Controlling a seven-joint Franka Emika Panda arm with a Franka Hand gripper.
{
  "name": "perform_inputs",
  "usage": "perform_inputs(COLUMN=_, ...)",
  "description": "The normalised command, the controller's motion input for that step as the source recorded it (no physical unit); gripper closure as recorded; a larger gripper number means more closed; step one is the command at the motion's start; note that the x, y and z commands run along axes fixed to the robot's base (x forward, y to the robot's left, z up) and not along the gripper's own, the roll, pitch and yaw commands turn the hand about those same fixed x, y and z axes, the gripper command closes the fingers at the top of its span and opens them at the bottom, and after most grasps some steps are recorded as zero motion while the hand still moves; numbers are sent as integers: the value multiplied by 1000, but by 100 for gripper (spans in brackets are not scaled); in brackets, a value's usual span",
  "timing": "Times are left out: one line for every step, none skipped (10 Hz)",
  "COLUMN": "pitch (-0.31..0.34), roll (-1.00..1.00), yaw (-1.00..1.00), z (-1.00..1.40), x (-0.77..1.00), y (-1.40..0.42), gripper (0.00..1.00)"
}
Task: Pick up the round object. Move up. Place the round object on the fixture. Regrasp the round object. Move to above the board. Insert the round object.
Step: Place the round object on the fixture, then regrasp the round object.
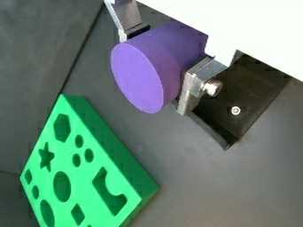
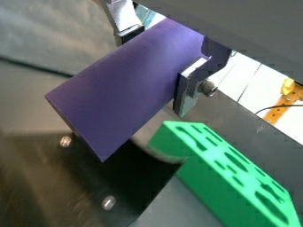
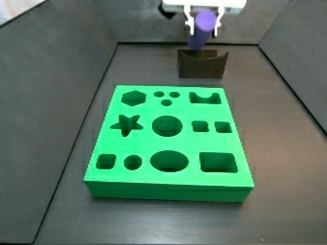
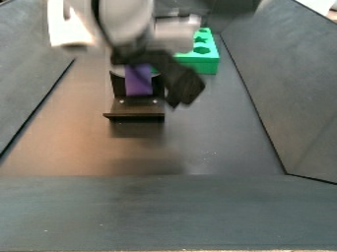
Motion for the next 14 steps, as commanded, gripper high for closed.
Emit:
perform_inputs(pitch=26, roll=-203, yaw=-214, z=-1000, x=191, y=131, gripper=100)
perform_inputs(pitch=3, roll=-169, yaw=-200, z=-930, x=181, y=124, gripper=100)
perform_inputs(pitch=-32, roll=-157, yaw=-170, z=-649, x=135, y=98, gripper=100)
perform_inputs(pitch=-50, roll=-150, yaw=-142, z=-456, x=116, y=81, gripper=100)
perform_inputs(pitch=-70, roll=-119, yaw=-102, z=-277, x=89, y=91, gripper=100)
perform_inputs(pitch=-79, roll=-107, yaw=-83, z=-269, x=63, y=104, gripper=100)
perform_inputs(pitch=-77, roll=-105, yaw=-55, z=-274, x=60, y=97, gripper=100)
perform_inputs(pitch=-77, roll=-105, yaw=-42, z=-274, x=59, y=96, gripper=100)
perform_inputs(pitch=0, roll=0, yaw=0, z=-167, x=0, y=-500, gripper=100)
perform_inputs(pitch=0, roll=0, yaw=0, z=0, x=0, y=0, gripper=0)
perform_inputs(pitch=4, roll=47, yaw=31, z=1000, x=0, y=0, gripper=0)
perform_inputs(pitch=6, roll=54, yaw=35, z=1000, x=-5, y=0, gripper=0)
perform_inputs(pitch=18, roll=64, yaw=34, z=1000, x=-22, y=-5, gripper=0)
perform_inputs(pitch=25, roll=65, yaw=31, z=1000, x=-28, y=-5, gripper=0)
